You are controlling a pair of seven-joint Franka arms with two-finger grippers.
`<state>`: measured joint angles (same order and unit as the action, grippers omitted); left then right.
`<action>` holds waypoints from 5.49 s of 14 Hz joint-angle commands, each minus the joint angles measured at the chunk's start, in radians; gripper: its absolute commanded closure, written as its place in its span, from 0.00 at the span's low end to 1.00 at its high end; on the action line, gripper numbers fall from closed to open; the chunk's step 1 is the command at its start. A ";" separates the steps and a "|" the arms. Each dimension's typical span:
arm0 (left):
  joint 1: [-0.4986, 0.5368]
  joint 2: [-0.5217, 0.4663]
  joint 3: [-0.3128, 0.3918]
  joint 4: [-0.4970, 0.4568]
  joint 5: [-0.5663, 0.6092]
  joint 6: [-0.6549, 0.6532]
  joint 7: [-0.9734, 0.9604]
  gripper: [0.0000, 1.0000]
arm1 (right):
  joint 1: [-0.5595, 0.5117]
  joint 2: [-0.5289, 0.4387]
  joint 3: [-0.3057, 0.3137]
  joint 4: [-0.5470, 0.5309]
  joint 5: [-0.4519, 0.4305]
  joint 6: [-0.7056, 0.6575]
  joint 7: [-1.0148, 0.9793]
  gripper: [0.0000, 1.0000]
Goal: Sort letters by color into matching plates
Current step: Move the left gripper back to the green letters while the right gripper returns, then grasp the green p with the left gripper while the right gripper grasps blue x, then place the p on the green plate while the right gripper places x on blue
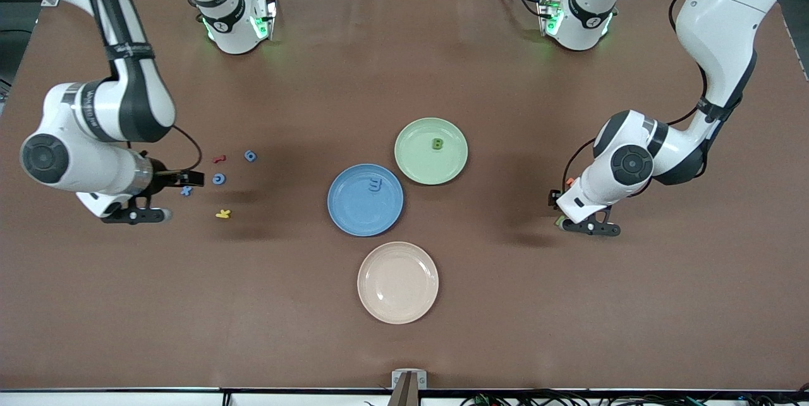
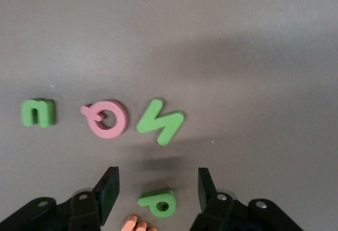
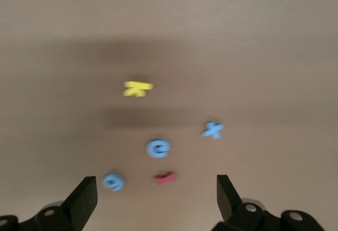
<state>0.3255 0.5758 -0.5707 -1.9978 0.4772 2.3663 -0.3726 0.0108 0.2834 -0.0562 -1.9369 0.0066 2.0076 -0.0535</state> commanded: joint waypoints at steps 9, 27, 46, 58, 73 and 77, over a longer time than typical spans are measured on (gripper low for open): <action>0.058 -0.013 -0.012 -0.111 0.021 0.103 0.009 0.35 | -0.137 0.042 0.022 -0.261 -0.042 0.408 -0.017 0.01; 0.058 -0.020 -0.012 -0.154 0.021 0.100 0.012 0.52 | -0.138 0.152 0.024 -0.266 -0.042 0.516 -0.016 0.54; 0.049 -0.034 -0.038 -0.018 0.009 0.099 0.024 0.99 | 0.029 -0.032 0.030 -0.177 -0.040 0.239 0.094 0.85; 0.038 -0.036 -0.201 0.117 -0.065 -0.117 -0.205 1.00 | 0.555 0.184 0.033 0.228 0.105 0.049 0.840 0.85; -0.186 -0.016 -0.304 0.094 -0.068 -0.139 -0.827 1.00 | 0.675 0.491 0.033 0.440 0.200 0.293 0.932 0.84; -0.261 0.010 -0.299 0.094 -0.066 -0.130 -0.916 1.00 | 0.675 0.513 0.032 0.449 0.199 0.313 0.929 0.76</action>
<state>0.0882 0.5720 -0.8729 -1.9078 0.4241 2.2368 -1.2596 0.6752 0.7701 -0.0129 -1.5237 0.1918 2.3151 0.8647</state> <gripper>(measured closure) 0.617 0.736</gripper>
